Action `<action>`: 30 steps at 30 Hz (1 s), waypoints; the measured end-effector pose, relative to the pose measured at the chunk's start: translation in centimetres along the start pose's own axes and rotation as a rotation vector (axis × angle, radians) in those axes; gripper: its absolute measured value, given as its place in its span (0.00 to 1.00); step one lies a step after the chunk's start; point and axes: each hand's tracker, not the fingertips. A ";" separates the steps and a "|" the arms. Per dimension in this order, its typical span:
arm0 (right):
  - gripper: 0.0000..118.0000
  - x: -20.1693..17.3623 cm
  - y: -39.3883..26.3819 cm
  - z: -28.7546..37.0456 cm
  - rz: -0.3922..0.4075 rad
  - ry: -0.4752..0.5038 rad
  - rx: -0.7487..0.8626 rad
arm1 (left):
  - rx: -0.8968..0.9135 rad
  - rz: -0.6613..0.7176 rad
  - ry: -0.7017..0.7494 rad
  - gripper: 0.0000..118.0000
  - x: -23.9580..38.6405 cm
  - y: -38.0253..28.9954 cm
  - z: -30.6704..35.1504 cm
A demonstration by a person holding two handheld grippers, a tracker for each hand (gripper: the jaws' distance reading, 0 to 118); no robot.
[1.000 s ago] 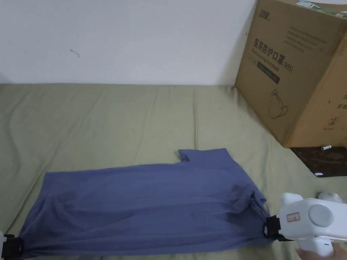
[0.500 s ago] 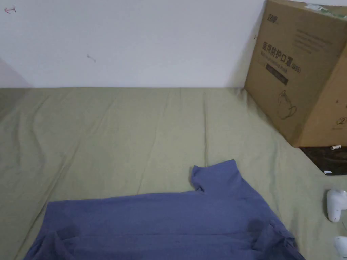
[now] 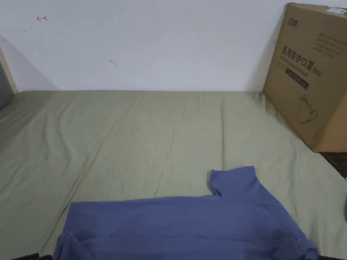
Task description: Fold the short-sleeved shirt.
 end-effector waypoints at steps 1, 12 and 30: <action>0.98 -0.9 0.7 0.3 0.012 0.007 0.017 | 0.014 -0.011 -0.007 0.98 0.7 0.7 0.0; 0.00 -5.6 8.6 -3.3 0.095 0.135 0.205 | -0.004 -0.138 -0.004 0.01 3.9 10.5 -8.2; 0.00 -2.2 12.7 -11.6 0.041 0.068 0.048 | -0.274 -0.247 0.068 0.71 -0.5 12.1 -24.7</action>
